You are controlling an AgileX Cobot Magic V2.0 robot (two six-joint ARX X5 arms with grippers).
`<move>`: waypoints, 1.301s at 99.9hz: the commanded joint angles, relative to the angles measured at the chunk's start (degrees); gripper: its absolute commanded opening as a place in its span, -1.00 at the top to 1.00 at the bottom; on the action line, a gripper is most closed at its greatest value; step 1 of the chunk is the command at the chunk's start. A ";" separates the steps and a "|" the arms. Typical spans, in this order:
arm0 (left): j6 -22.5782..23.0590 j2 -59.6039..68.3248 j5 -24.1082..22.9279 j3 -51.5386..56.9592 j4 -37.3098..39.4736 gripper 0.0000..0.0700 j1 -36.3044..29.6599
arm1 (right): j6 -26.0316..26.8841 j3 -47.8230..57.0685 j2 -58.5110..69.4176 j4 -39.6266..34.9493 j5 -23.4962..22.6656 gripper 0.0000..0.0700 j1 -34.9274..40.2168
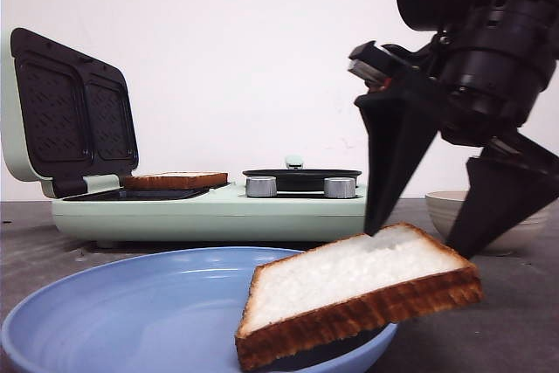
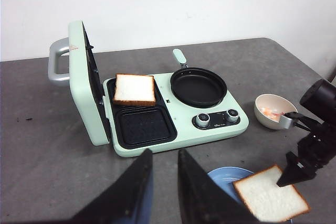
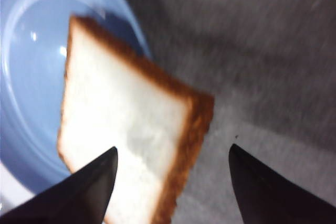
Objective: Make breakfast with bread and shrimp
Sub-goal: 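Lower the right gripper and grasp the remaining bread slice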
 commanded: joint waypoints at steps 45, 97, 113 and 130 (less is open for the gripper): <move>1.84 0.24 0.28 1.11 1.53 1.00 -0.37 | 2.01 0.37 2.82 1.46 0.63 -0.19 0.57; 1.81 0.24 0.31 1.11 1.64 1.00 -0.37 | 3.61 0.37 2.82 2.38 -0.39 -0.16 1.29; 1.81 0.24 0.31 1.11 1.75 1.00 -0.37 | 4.07 0.37 2.82 2.73 -0.92 -0.14 1.29; 1.79 0.24 0.31 1.11 1.75 1.00 -0.37 | 4.00 0.37 2.89 2.84 -0.77 -0.12 1.29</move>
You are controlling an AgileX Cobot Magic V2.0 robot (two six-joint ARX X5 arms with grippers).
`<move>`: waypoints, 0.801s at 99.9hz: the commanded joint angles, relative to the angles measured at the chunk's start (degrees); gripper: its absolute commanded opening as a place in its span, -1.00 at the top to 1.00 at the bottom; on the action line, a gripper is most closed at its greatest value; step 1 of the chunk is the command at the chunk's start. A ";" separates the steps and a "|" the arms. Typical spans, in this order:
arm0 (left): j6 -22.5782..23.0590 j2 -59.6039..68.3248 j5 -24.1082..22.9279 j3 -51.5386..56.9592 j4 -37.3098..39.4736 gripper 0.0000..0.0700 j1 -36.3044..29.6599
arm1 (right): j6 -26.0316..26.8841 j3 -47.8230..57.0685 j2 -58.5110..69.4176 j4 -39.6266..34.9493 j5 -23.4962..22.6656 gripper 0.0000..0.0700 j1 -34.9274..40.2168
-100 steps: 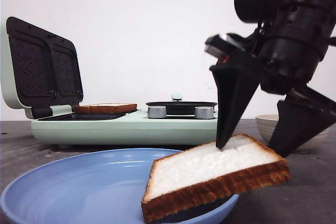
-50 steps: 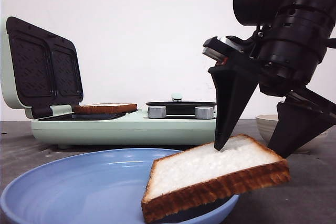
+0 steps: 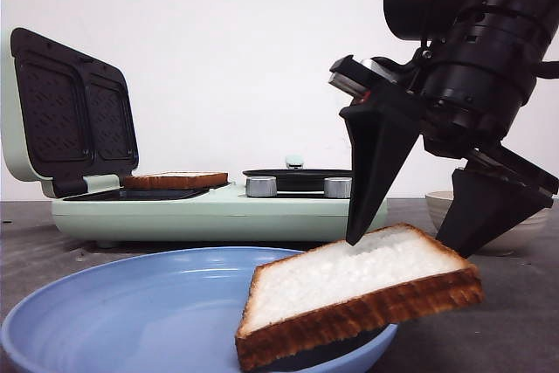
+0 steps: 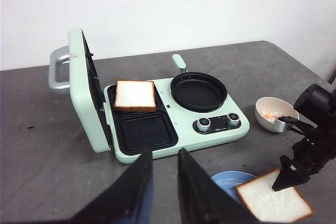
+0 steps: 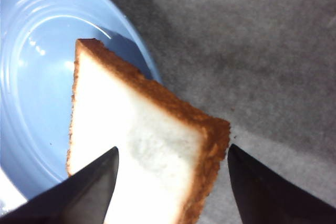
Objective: Make breakfast with bread and shrimp
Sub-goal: 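Lower the right gripper and grasp the remaining bread slice, then lift the bread with the right gripper over to the sandwich press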
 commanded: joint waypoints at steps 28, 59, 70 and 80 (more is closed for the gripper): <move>0.44 0.24 1.09 1.11 0.63 1.00 -0.37 | -0.92 0.37 0.72 1.09 2.01 1.00 1.11; 0.31 0.24 1.16 1.11 0.44 1.00 -0.37 | -1.18 0.76 -2.03 3.10 2.38 1.00 2.29; 0.31 0.24 1.14 1.11 0.50 1.00 -0.37 | 0.24 3.02 -6.08 4.04 2.40 1.00 2.27; 0.33 0.24 1.14 1.11 0.92 1.00 -0.37 | 1.33 7.45 -8.74 5.46 2.36 1.00 2.27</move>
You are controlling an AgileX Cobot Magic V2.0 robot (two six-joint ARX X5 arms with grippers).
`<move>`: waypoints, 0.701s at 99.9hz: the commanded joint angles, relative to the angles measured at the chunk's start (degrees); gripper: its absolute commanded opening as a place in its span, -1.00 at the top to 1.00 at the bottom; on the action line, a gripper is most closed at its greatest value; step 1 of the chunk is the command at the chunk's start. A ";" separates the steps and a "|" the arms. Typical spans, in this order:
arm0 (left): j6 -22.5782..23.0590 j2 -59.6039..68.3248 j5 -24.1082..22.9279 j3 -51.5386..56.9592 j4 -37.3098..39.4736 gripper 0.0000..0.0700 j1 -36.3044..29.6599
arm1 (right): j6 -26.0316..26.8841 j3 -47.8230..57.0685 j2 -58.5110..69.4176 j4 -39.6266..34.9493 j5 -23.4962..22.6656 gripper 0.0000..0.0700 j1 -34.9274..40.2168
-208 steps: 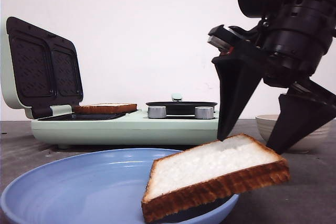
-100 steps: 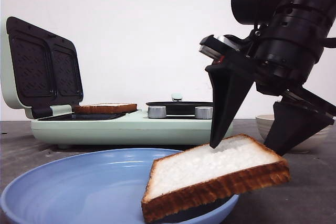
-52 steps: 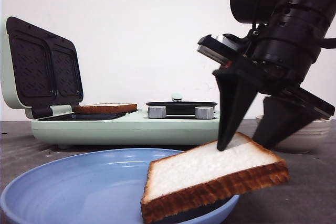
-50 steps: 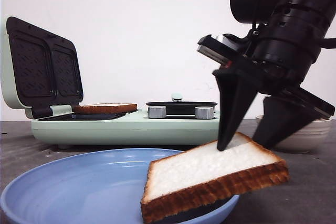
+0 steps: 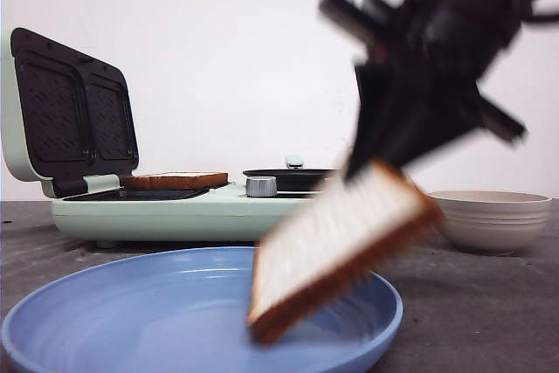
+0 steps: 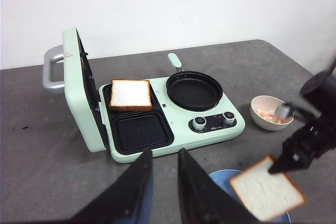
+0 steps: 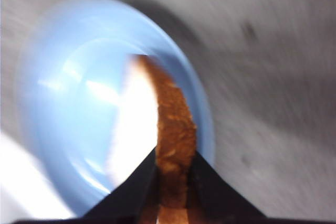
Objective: Make breakfast with bread and shrimp
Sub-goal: 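Lift the bread with the right gripper over to the sandwich press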
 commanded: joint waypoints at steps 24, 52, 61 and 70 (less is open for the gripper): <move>0.57 0.24 0.11 1.11 3.41 1.00 -0.37 | 3.41 18.05 2.19 12.52 -2.93 1.00 0.37; 1.42 0.24 0.11 1.11 3.78 1.00 -0.37 | 5.81 38.27 20.55 12.66 -10.58 1.00 -0.74; 1.40 0.24 0.11 1.11 3.74 1.00 -0.37 | 6.45 44.02 26.77 11.19 -11.32 1.00 -0.76; 1.40 0.24 0.11 1.11 3.80 1.00 -0.37 | 8.22 48.41 32.52 10.69 -12.81 1.00 -0.79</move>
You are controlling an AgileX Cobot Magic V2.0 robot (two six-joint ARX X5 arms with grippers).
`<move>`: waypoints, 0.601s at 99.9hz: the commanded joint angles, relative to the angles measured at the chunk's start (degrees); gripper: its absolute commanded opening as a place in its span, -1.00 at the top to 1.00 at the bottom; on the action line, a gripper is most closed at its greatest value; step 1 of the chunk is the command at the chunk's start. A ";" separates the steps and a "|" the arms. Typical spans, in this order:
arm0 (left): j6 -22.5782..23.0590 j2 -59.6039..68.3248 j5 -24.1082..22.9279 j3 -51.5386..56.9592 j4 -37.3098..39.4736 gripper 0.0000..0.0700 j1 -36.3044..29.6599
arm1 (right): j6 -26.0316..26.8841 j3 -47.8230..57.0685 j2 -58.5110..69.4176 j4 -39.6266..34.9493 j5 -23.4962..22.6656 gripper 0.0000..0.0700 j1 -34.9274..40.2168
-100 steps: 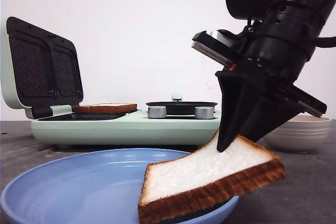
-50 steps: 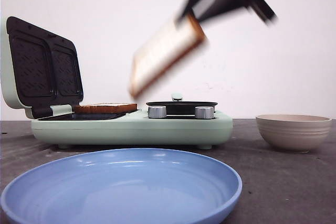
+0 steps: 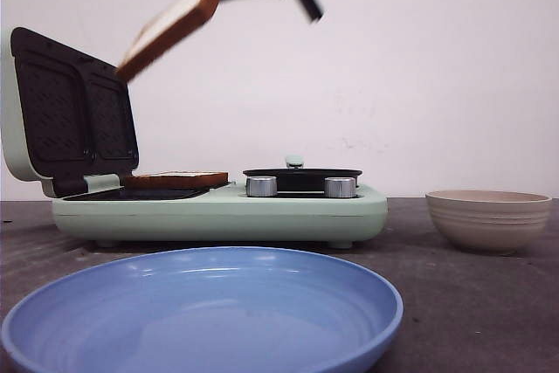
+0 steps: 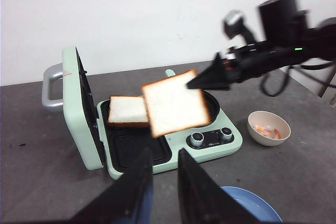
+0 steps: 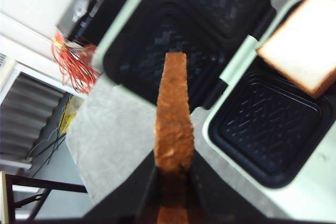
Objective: Make breakfast with bread and shrimp
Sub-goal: 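Lift the bread with the right gripper over to the sandwich press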
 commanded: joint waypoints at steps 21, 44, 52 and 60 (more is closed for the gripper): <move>0.72 0.26 0.13 1.11 4.24 1.00 -0.37 | 5.97 8.59 14.19 0.52 -4.22 1.00 0.24; 0.70 0.26 0.11 1.11 3.26 1.00 -0.37 | 8.61 8.68 18.64 1.60 -6.54 1.00 -0.33; 0.70 0.26 0.11 1.11 3.19 1.00 -0.37 | 9.94 8.68 18.97 3.76 -6.54 1.00 -0.37; 0.70 0.26 0.11 1.11 3.19 1.00 -0.37 | 12.92 8.68 19.50 7.08 -6.60 1.00 -0.37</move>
